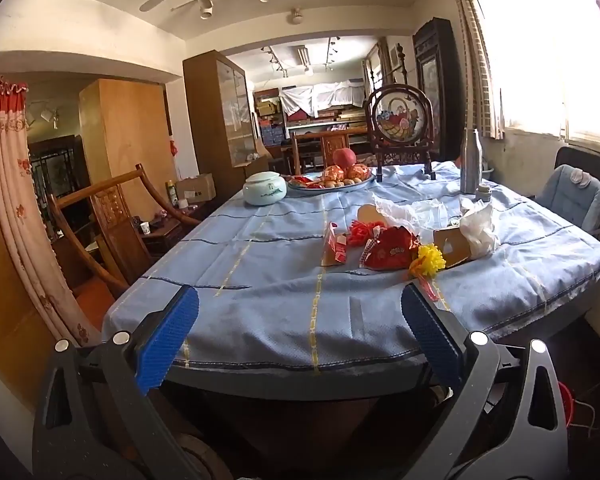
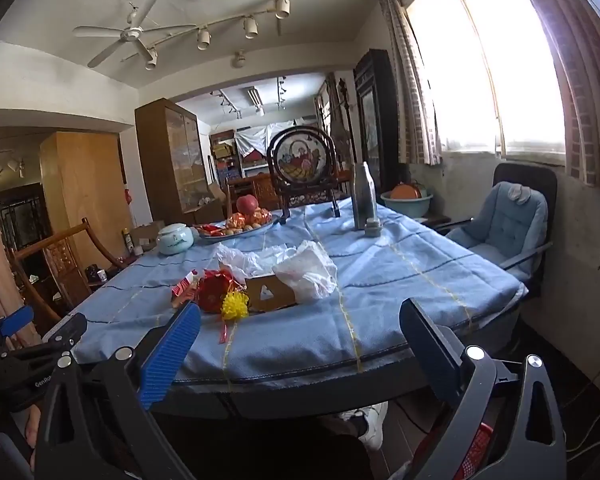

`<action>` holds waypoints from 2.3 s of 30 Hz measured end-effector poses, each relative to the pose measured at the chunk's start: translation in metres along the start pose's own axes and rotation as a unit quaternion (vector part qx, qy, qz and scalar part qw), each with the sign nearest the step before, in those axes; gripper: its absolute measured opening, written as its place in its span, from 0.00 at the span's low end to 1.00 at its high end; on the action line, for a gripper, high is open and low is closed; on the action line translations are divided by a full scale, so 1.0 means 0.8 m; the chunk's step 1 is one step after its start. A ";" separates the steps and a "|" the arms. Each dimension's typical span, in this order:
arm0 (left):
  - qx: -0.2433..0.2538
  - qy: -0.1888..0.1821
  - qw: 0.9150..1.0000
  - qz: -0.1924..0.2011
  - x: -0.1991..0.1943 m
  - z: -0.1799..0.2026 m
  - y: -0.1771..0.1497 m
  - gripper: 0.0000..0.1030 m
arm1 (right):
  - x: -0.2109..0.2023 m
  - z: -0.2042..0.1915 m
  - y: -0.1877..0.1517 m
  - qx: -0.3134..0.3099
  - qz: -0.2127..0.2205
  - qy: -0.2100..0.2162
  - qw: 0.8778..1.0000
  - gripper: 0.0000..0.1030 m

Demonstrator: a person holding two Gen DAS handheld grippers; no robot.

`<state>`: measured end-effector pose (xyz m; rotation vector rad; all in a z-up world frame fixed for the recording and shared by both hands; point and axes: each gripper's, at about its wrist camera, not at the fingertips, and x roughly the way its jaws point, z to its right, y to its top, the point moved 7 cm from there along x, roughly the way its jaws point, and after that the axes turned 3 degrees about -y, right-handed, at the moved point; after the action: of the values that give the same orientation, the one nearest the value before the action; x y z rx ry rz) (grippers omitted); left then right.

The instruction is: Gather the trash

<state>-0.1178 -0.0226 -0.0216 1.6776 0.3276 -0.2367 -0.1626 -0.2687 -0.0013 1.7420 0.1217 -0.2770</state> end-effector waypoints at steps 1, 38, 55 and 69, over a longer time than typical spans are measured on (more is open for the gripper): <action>0.000 0.000 1.000 0.001 -0.002 0.000 0.000 0.94 | -0.004 0.000 0.001 0.000 0.003 0.000 1.000 0.95; -0.001 0.003 1.000 0.015 -0.024 -0.003 0.005 0.94 | -0.037 -0.002 0.014 0.006 0.025 0.004 1.000 0.95; -0.002 0.003 1.000 0.015 -0.025 -0.006 0.004 0.94 | -0.041 -0.004 0.016 0.013 0.023 0.008 1.000 0.95; -0.002 0.002 1.000 0.012 -0.028 -0.009 0.002 0.94 | -0.044 -0.007 0.018 0.002 0.035 0.007 0.999 0.95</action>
<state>-0.1385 -0.0177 -0.0112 1.6766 0.3106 -0.2152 -0.1925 -0.2637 0.0218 1.7478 0.0692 -0.2138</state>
